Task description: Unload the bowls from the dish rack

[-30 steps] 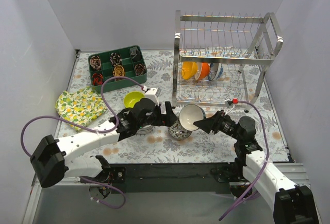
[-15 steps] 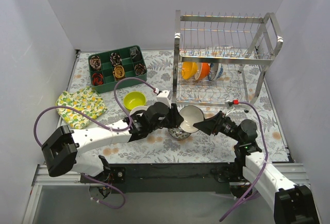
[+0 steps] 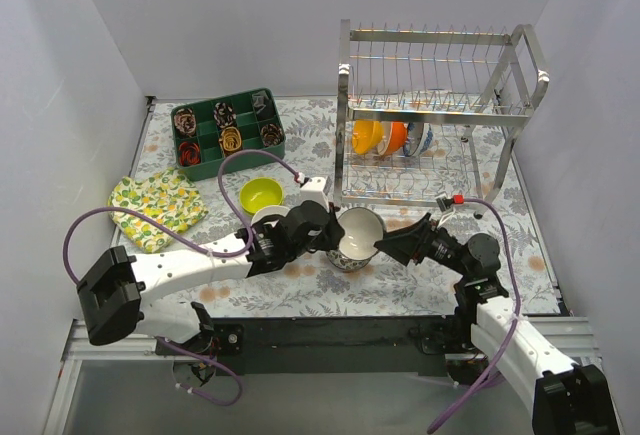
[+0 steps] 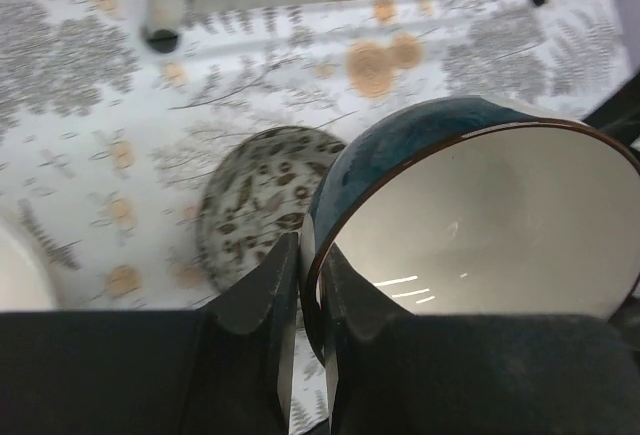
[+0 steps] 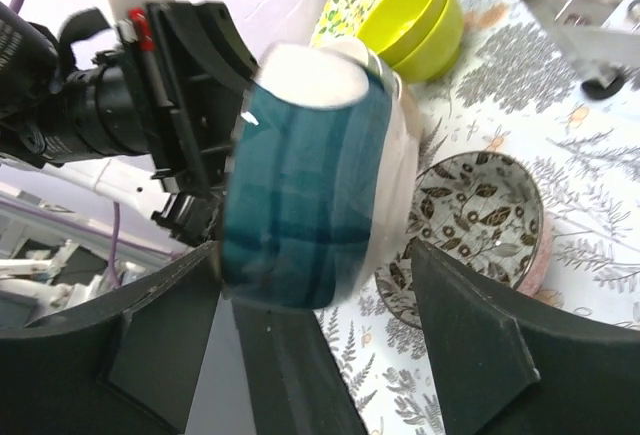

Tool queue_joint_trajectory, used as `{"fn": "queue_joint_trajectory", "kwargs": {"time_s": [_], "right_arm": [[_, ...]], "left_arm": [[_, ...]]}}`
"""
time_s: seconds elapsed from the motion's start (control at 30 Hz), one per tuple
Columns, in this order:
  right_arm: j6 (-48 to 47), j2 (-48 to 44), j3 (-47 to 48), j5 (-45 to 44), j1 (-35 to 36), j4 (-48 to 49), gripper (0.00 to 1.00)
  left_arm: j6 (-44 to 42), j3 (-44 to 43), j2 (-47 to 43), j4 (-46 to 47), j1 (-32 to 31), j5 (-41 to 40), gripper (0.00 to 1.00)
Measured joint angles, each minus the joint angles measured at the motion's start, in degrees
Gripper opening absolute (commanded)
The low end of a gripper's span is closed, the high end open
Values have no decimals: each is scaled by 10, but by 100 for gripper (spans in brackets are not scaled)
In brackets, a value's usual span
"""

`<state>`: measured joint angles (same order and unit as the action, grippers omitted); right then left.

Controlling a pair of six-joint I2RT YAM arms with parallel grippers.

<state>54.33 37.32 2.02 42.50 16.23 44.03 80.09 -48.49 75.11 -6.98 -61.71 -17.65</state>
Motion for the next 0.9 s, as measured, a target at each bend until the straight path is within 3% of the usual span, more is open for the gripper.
{"fn": "queue_joint_trajectory", "kwargs": {"time_s": [0.13, 0.3, 0.53, 0.9], "right_arm": [[-38, -28, 0, -19, -4, -31, 86], [-117, -67, 10, -73, -5, -149, 86], [-216, -117, 47, -172, -5, -297, 86], [-262, -135, 48, -219, -5, -369, 86]], "left_arm": [[-17, -1, -18, -91, 8, -36, 0], [-34, -22, -16, -172, 9, -55, 0], [-57, -71, 35, -198, 9, -51, 0], [-86, -130, 122, -229, 9, -37, 0]]}}
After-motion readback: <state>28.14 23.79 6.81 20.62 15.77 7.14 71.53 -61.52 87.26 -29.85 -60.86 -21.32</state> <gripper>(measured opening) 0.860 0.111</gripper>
